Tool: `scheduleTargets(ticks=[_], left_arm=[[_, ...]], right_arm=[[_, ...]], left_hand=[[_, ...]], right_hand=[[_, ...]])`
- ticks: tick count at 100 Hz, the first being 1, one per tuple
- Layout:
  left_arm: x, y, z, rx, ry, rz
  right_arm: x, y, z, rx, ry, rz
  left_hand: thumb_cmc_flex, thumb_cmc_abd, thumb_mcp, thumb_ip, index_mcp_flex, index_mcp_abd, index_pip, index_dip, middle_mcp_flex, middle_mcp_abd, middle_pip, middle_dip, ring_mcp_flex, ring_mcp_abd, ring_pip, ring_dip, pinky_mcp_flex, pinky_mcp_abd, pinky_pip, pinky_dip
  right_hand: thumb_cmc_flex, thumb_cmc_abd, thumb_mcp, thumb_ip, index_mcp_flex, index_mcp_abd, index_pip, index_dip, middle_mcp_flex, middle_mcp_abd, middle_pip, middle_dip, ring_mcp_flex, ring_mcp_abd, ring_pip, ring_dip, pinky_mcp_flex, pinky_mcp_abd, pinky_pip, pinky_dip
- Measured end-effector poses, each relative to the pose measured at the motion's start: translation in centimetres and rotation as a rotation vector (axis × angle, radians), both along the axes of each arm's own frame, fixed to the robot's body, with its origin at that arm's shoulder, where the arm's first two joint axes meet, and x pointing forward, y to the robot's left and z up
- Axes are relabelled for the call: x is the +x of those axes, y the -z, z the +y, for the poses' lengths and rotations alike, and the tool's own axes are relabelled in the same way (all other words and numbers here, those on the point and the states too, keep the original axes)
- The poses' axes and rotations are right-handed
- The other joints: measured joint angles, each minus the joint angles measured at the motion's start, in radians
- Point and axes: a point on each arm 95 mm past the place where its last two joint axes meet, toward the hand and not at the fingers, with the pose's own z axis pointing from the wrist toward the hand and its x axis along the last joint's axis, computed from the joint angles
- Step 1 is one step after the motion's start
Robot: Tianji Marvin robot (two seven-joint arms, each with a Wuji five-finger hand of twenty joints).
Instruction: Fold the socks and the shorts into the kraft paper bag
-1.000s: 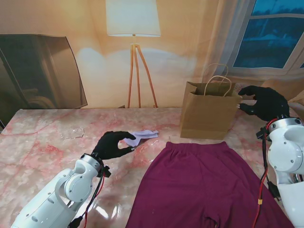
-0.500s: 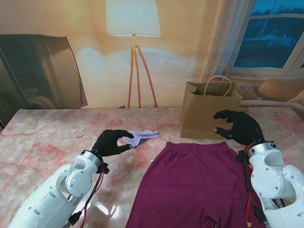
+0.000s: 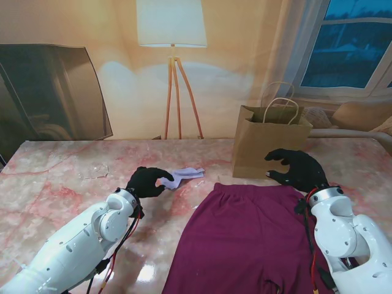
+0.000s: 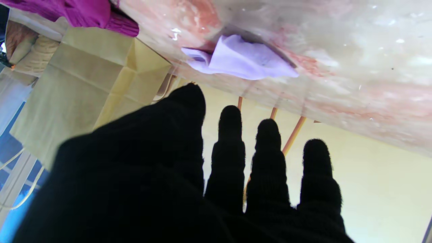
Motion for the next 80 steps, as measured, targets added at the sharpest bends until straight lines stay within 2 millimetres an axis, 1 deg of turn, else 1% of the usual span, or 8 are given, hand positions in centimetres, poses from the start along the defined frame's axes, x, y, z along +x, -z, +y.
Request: scheduleTargets(ticks=[13, 20, 30, 42, 51, 60, 69, 80], left_arm=[[0.5, 0.5, -0.1, 0.021, 0.027, 0.012], [0.8, 0.6, -0.1, 0.007, 0.040, 0.046], [1.2, 0.8, -0.2, -0.016, 0.044, 0.104], [1.6, 1.0, -0.3, 0.025, 0.059, 0.130], [1.9, 1.1, -0.5, 0.059, 0.078, 0.164], [2.2, 1.3, -0.4, 0.052, 0.075, 0.191], [2.4, 1.6, -0.4, 0.072, 0.088, 0.225], [2.4, 1.6, -0.4, 0.087, 0.093, 0.254]], right_arm=[[0.1, 0.1, 0.1, -0.002, -0.005, 0.007], [0.1, 0.1, 0.2, -0.004, -0.006, 0.012], [0.2, 0.0, 0.3, -0.005, -0.006, 0.013], [0.3, 0.0, 0.5, -0.005, -0.008, 0.012], [0.4, 0.0, 0.6, -0.003, -0.009, 0.014], [0.4, 0.1, 0.6, -0.003, -0.011, 0.018], [0.4, 0.2, 0.6, -0.002, -0.014, 0.025], [0.3, 0.2, 0.6, -0.004, -0.015, 0.030]], left_hand=[[-0.005, 0.101, -0.023, 0.000, -0.016, 0.015, -0.034, -0.016, -0.023, -0.010, 0.000, 0.000, -0.078, -0.020, 0.005, 0.000, -0.054, -0.041, -0.043, 0.000], [-0.044, 0.168, -0.089, 0.044, -0.035, 0.025, -0.060, -0.032, -0.052, -0.028, 0.000, -0.014, -0.115, -0.043, -0.012, -0.008, -0.080, -0.075, -0.111, -0.009], [-0.128, 0.256, -0.202, 0.072, -0.050, 0.047, -0.090, -0.040, -0.086, -0.033, -0.003, -0.029, -0.157, -0.050, -0.021, -0.025, -0.084, -0.093, -0.234, -0.023], [-0.158, 0.335, -0.311, 0.083, -0.061, 0.057, -0.111, -0.047, -0.101, -0.033, -0.011, -0.039, -0.185, -0.058, -0.040, -0.038, -0.096, -0.120, -0.397, -0.021], [-0.109, 0.380, -0.365, 0.087, -0.063, 0.059, -0.128, -0.048, -0.106, -0.033, -0.017, -0.040, -0.210, -0.071, -0.046, -0.045, -0.098, -0.133, -0.466, 0.035], [-0.107, 0.415, -0.386, 0.087, -0.063, 0.067, -0.132, -0.048, -0.139, -0.033, -0.027, -0.048, -0.233, -0.074, -0.055, -0.048, -0.098, -0.137, -0.496, 0.037], [-0.108, 0.462, -0.459, 0.087, -0.063, 0.083, -0.133, -0.048, -0.138, -0.019, -0.028, -0.048, -0.235, -0.074, -0.056, -0.048, -0.093, -0.147, -0.529, 0.036], [-0.110, 0.504, -0.519, 0.087, -0.063, 0.127, -0.133, -0.029, -0.123, 0.037, -0.028, -0.048, -0.231, -0.074, -0.056, -0.048, -0.085, -0.168, -0.539, 0.023]], right_hand=[[0.000, 0.000, 0.000, 0.000, 0.000, 0.000, 0.000, 0.000, 0.000, 0.000, 0.000, 0.000, 0.000, 0.000, 0.000, 0.000, 0.000, 0.000, 0.000, 0.000], [0.000, 0.000, 0.000, 0.000, 0.000, 0.000, 0.000, 0.000, 0.000, 0.000, 0.000, 0.000, 0.000, 0.000, 0.000, 0.000, 0.000, 0.000, 0.000, 0.000], [0.000, 0.018, 0.000, 0.000, 0.000, 0.000, 0.000, 0.000, 0.000, 0.000, 0.000, 0.000, 0.000, 0.000, 0.000, 0.000, 0.000, 0.000, 0.000, -0.001], [-0.010, 0.027, 0.000, 0.021, 0.000, 0.000, 0.000, 0.000, 0.000, 0.000, 0.000, 0.000, 0.000, 0.000, 0.000, 0.000, 0.000, 0.000, 0.000, -0.001], [-0.027, 0.034, 0.000, 0.021, 0.000, 0.000, 0.000, 0.000, 0.000, 0.000, 0.000, 0.000, 0.000, 0.000, 0.000, 0.000, 0.000, 0.000, 0.000, -0.001], [-0.037, 0.040, 0.000, 0.021, 0.000, 0.000, 0.000, 0.000, 0.000, 0.000, 0.000, 0.000, 0.000, 0.000, 0.000, 0.000, 0.000, 0.000, 0.000, -0.001], [-0.037, 0.041, 0.000, 0.021, 0.000, 0.000, 0.000, 0.000, 0.000, 0.000, 0.000, 0.000, 0.000, 0.000, 0.000, 0.000, 0.000, 0.000, 0.000, -0.001], [-0.042, 0.049, -0.001, 0.021, 0.000, 0.000, 0.000, 0.000, 0.000, 0.000, 0.000, 0.000, 0.000, 0.000, 0.000, 0.000, 0.000, 0.000, 0.001, -0.001]])
